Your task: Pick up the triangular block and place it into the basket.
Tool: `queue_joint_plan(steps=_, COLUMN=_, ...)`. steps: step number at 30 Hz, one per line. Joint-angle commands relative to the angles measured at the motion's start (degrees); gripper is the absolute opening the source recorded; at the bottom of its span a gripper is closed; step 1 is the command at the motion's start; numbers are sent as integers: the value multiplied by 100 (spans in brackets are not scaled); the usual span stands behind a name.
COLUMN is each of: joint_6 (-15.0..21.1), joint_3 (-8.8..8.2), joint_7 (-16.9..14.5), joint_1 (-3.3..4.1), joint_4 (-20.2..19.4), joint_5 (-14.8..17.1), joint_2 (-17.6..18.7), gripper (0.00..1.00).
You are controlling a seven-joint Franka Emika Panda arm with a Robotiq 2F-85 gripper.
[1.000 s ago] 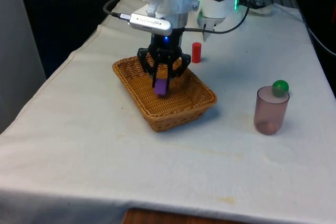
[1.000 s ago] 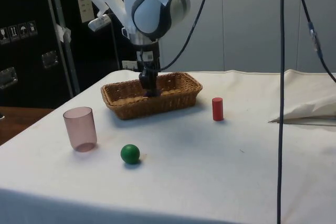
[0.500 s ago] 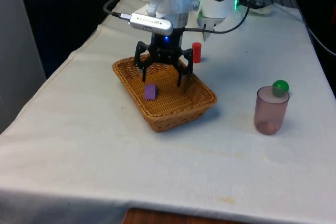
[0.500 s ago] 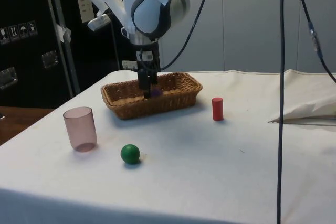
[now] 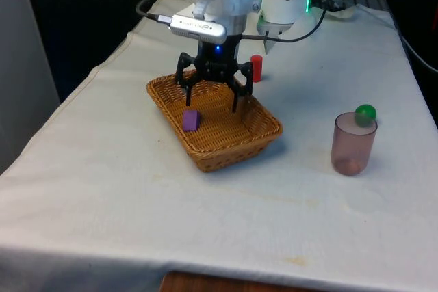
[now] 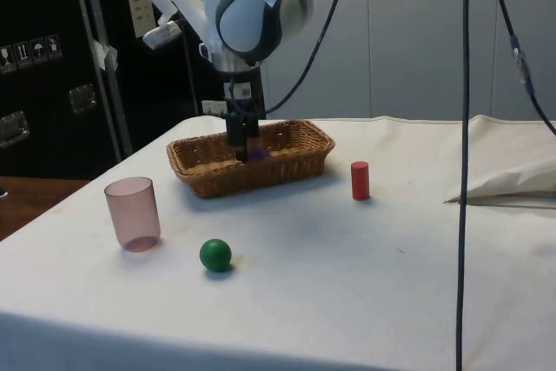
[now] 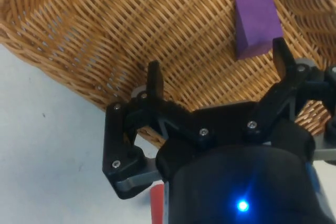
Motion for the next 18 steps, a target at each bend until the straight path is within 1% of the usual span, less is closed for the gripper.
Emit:
queue_joint_plan(steps=1, joint_6=-138, joint_3=-29, joint_7=0, joint_1=23, joint_4=-11, joint_5=-34, joint_2=-120, gripper=100)
queue_joint_plan(steps=5, joint_6=-378, joint_3=-46, joint_7=6, joint_1=29, joint_4=6, joint_5=-80, joint_2=-309, gripper=100)
queue_joint_plan(steps=6, joint_6=-424, joint_3=-40, joint_7=0, joint_1=23, joint_4=11, joint_5=-92, joint_2=-344, gripper=100)
queue_joint_plan(steps=7, joint_6=-384, joint_3=-11, joint_7=-11, joint_1=0, joint_4=11, joint_5=-52, joint_2=-327, gripper=100)
queue_joint_plan(steps=8, joint_6=-481, joint_3=-34, joint_7=-11, joint_1=17, joint_4=17, joint_5=-92, joint_2=-378, gripper=100)
queue_joint_plan(steps=13, joint_6=-705, joint_3=-29, joint_7=-74, joint_1=11, joint_4=63, joint_5=-92, joint_2=-521, gripper=100)
queue_joint_plan(steps=14, joint_6=-796, joint_3=-23, joint_7=-103, joint_1=11, joint_4=92, joint_5=-86, joint_2=-567, gripper=100)
queue_joint_plan(steps=15, joint_6=-722, joint_3=-17, joint_7=-103, joint_1=0, joint_4=86, joint_5=-57, joint_2=-544, gripper=100)
queue_joint_plan(steps=16, joint_6=-854, joint_3=-23, joint_7=-120, joint_1=11, joint_4=109, joint_5=-86, joint_2=-596, gripper=100)
queue_joint_plan(steps=18, joint_6=-940, joint_3=-23, joint_7=-149, joint_1=6, joint_4=143, joint_5=-80, joint_2=-636, gripper=100)
